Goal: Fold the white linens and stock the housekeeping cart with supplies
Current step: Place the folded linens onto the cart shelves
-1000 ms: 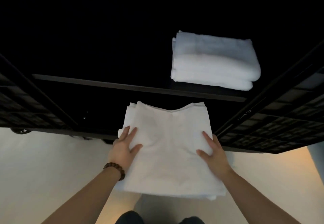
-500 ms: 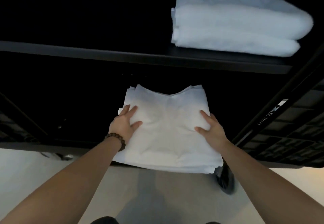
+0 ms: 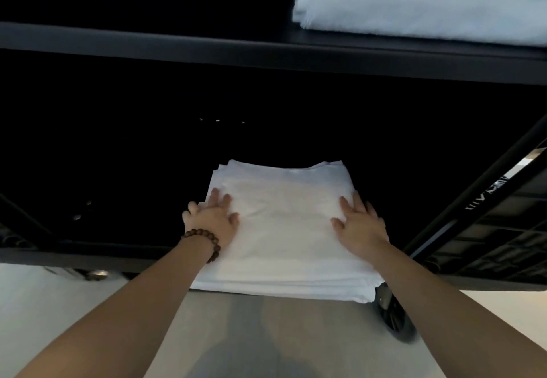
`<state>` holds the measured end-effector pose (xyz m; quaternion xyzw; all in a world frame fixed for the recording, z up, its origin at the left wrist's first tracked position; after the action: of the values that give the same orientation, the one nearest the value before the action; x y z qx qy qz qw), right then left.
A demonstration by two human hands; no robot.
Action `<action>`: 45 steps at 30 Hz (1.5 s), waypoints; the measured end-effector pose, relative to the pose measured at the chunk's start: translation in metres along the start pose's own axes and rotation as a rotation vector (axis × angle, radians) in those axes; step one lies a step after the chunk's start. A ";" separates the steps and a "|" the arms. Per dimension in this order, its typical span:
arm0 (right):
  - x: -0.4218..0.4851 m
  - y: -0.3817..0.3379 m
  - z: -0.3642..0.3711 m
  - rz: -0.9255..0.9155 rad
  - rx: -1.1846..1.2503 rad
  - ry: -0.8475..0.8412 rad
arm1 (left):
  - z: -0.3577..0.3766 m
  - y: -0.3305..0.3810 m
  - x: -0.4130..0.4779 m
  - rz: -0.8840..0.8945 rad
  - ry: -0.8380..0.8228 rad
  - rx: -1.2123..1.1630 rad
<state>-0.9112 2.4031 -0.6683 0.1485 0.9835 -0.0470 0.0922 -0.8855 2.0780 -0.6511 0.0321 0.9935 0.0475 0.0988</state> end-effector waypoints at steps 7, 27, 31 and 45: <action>-0.056 -0.116 0.041 -0.471 -0.083 -0.136 | 0.028 0.090 0.007 0.258 -0.157 0.060; 0.036 -0.173 0.031 -0.356 -0.138 -0.097 | 0.043 0.023 0.010 0.139 0.012 -0.102; 0.064 -0.086 0.013 -0.094 -0.319 -0.041 | 0.043 0.023 0.010 0.146 -0.015 -0.105; -0.061 -0.024 0.010 -0.188 -0.227 -0.193 | 0.032 0.035 -0.017 0.343 -0.213 -0.099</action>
<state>-0.8597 2.3615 -0.6641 0.0395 0.9786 0.0419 0.1977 -0.8601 2.1142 -0.6758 0.2006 0.9539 0.1086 0.1952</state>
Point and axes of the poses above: each hand's wrist, its own x-axis towards the middle knuckle, its own z-axis out of the palm, y = z × x, the point moved 10 cm from there along x, towards the middle knuckle, and after that the axes turned 14 degrees about z, right-handed, at the moved point
